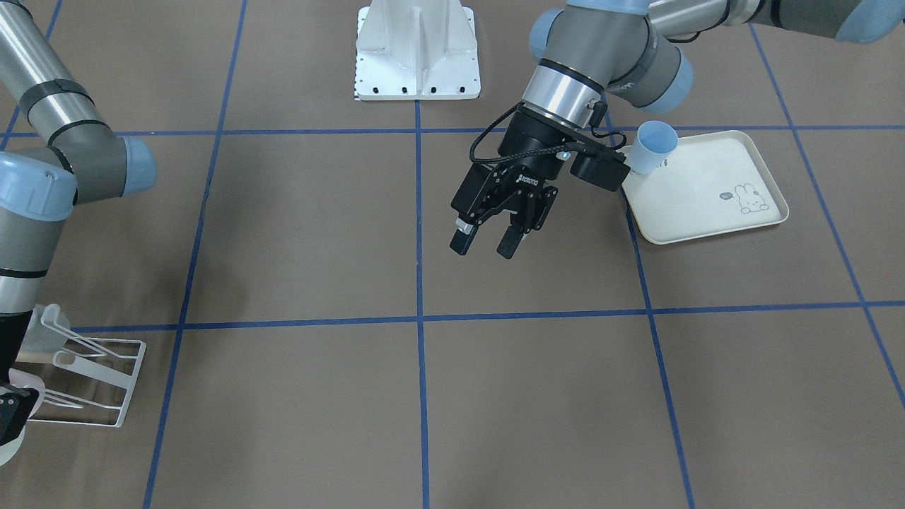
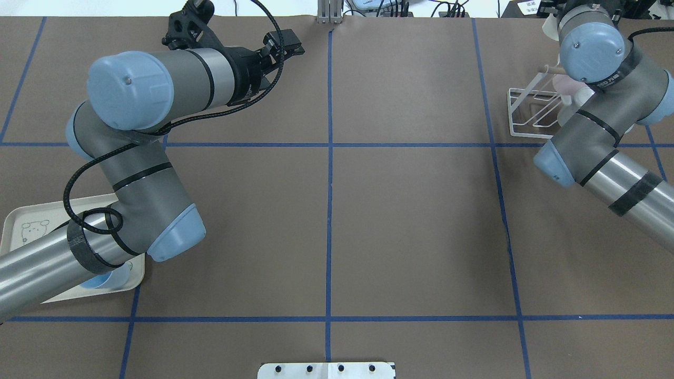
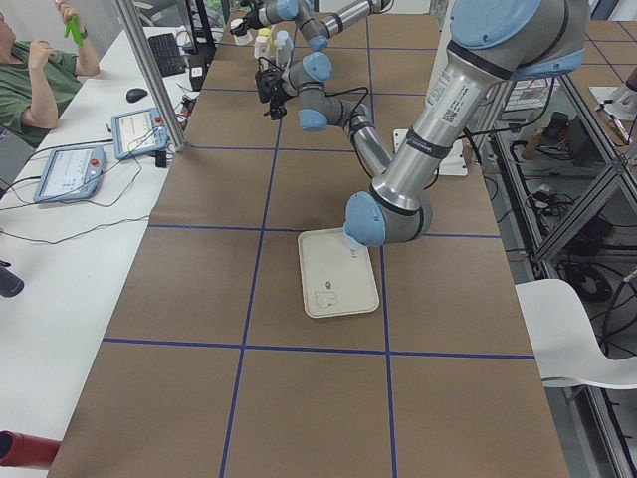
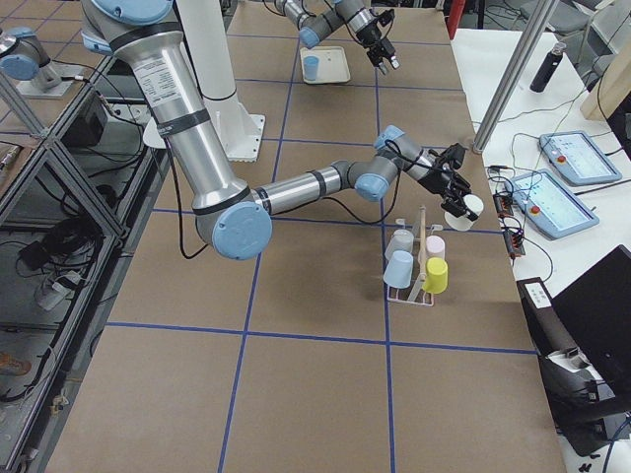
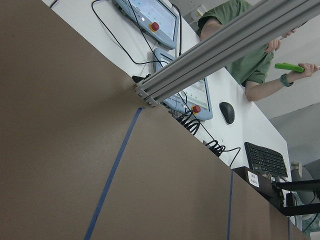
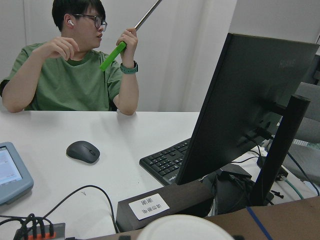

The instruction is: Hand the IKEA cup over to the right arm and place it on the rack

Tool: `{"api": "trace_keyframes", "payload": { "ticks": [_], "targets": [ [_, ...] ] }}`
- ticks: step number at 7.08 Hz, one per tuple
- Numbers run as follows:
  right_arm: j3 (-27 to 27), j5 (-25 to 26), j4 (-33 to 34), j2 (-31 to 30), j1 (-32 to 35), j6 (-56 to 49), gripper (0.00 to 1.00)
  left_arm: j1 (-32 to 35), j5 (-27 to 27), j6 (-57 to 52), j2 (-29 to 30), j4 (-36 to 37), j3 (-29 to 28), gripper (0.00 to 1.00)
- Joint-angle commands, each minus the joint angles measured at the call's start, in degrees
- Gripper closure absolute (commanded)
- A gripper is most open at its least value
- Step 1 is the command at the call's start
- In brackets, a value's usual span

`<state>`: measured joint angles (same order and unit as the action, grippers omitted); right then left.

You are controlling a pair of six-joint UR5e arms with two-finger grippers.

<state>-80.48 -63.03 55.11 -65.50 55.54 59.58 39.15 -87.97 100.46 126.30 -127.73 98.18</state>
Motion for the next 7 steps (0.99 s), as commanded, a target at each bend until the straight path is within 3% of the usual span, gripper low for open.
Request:
{"api": "trace_keyframes", "payload": {
  "ticks": [1, 7],
  "targets": [
    [-0.47, -0.25, -0.09, -1.03, -0.43, -0.07, 1.00, -0.12, -0.09, 0.00, -0.09, -0.06, -0.09, 0.00],
    [-3.81, -0.16, 0.00, -3.93, -2.72, 0.10, 1.00, -0.39, -0.09, 0.00, -2.29, -0.77, 0.00, 0.00]
  ]
}}
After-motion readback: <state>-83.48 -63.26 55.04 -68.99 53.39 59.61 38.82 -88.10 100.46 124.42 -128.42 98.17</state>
